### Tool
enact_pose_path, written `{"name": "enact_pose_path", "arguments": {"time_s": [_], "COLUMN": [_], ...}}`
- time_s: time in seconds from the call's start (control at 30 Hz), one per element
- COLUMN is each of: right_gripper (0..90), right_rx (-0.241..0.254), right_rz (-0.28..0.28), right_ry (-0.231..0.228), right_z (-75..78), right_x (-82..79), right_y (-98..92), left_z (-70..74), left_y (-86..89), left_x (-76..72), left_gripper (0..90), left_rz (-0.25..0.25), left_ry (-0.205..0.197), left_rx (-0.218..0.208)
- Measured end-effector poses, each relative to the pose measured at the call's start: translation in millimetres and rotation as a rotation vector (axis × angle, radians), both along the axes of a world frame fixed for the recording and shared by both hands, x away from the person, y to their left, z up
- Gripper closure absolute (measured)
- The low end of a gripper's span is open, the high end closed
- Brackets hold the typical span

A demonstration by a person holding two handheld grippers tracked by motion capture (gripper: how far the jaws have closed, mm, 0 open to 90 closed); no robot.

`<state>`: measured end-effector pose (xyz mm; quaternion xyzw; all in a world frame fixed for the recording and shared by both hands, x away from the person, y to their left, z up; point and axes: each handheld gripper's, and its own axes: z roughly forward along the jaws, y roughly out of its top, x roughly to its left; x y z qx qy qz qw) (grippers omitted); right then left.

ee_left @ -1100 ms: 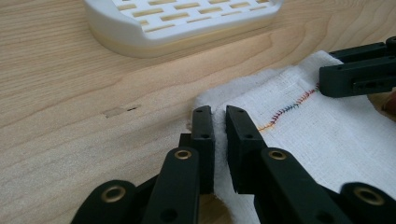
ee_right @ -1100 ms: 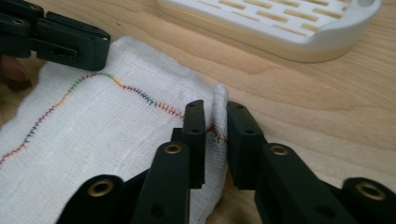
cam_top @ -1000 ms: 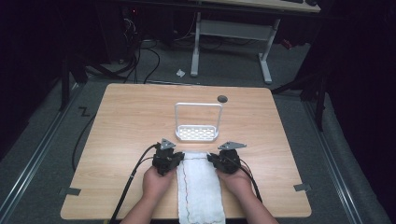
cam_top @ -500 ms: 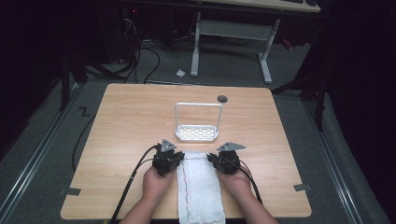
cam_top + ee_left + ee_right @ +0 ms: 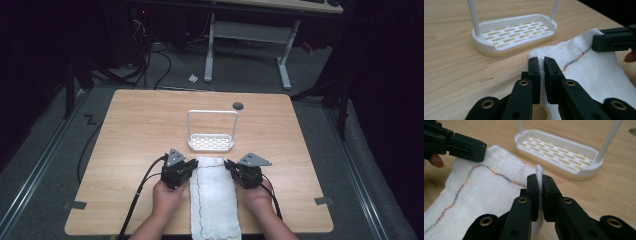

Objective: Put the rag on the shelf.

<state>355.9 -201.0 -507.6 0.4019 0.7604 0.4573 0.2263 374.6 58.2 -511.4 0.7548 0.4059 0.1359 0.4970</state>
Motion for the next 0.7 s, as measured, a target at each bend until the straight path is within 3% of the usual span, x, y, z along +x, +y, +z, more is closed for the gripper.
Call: {"name": "enact_pose_path", "arguments": {"time_s": [0.03,0.07,0.23,0.43,0.5,0.57,0.63,0.7], "right_gripper": [85.9,85.9,85.9,85.9,86.0,86.0,86.0,86.0], "right_rx": [0.005,0.013,0.038,0.05,0.075,0.077,0.072,0.068], "right_rz": [-0.002,-0.006,-0.018,-0.034,-0.042,-0.044,-0.05,-0.047], "right_ry": [-0.013,-0.024,-0.071,-0.136,-0.152,-0.158,-0.198,-0.214], "right_z": [2.3,5.7,19.5,40.1,51.1,54.2,67.9,72.3], "right_x": [-1.1,-2.5,-5.5,-7.0,-7.0,-7.1,-7.3,-7.2], "right_y": [-0.8,-1.9,-4.0,-5.3,-7.5,-7.7,-7.6,-7.5], "left_z": [3.1,12.8,31.4,54.7,62.6,70.9,81.1,84.9], "left_y": [0.6,-0.5,-4.0,-3.9,-4.1,-3.9,-2.5,-1.6], "left_x": [-1.8,-7.2,-9.2,-8.2,-7.8,-7.8,-8.3,-8.3], "left_gripper": [84.1,84.1,84.1,84.1,84.1,84.1,84.2,84.1], "left_rz": [0.002,-0.001,-0.01,-0.01,-0.013,-0.013,-0.008,-0.006], "left_ry": [-0.002,-0.03,-0.077,-0.135,-0.149,-0.168,-0.19,-0.201], "left_rx": [-0.014,-0.038,-0.037,-0.069,-0.076,-0.083,-0.104,-0.107]}}
